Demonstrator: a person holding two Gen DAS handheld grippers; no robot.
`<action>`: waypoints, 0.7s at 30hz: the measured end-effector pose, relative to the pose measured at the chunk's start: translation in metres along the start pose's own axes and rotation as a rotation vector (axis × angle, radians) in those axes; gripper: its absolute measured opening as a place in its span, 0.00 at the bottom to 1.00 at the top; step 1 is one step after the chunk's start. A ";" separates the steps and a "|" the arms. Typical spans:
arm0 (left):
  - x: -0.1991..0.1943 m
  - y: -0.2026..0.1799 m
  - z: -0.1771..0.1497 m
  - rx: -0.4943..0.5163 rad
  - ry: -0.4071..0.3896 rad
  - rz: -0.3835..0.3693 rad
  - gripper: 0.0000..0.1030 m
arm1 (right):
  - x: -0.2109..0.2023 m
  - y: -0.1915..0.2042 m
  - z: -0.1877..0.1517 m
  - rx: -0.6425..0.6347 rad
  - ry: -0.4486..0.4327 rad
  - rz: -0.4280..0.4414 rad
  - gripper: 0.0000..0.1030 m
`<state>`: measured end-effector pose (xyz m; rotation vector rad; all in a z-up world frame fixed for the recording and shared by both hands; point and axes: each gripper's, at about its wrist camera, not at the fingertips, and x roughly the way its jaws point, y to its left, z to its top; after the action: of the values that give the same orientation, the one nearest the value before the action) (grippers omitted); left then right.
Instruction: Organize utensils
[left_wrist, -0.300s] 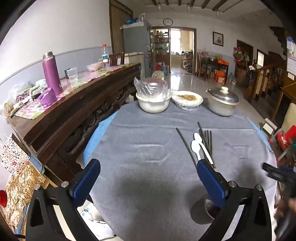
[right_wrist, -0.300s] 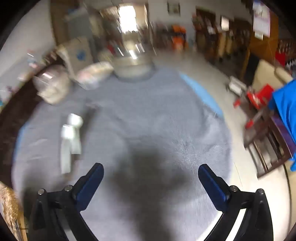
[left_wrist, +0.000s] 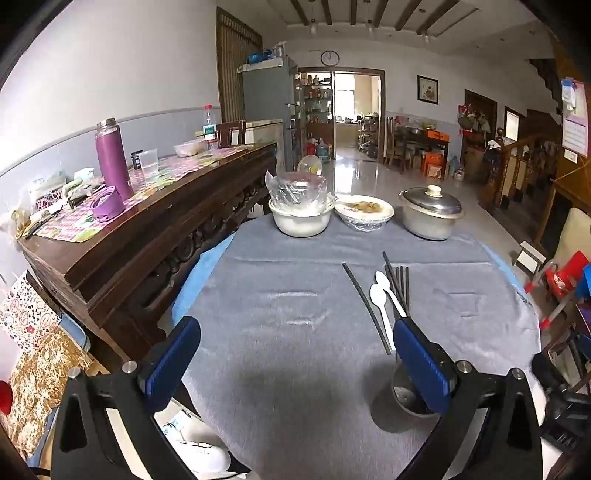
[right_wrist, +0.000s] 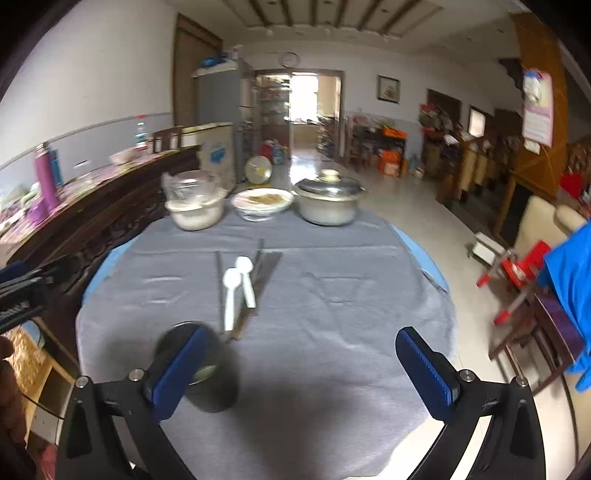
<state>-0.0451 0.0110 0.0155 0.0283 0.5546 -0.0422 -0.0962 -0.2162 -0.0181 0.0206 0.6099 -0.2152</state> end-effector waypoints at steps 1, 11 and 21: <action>-0.011 -0.002 0.000 0.017 0.019 0.009 1.00 | 0.000 0.004 -0.001 -0.007 0.003 -0.006 1.00; -0.032 0.001 -0.022 0.042 0.049 0.038 1.00 | 0.009 0.013 -0.007 0.052 0.094 0.000 1.00; -0.042 -0.010 -0.031 0.065 0.052 0.034 1.00 | 0.000 0.004 -0.019 0.060 0.085 -0.025 1.00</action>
<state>-0.0971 0.0038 0.0112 0.1022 0.6048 -0.0265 -0.1060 -0.2108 -0.0342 0.0801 0.6885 -0.2580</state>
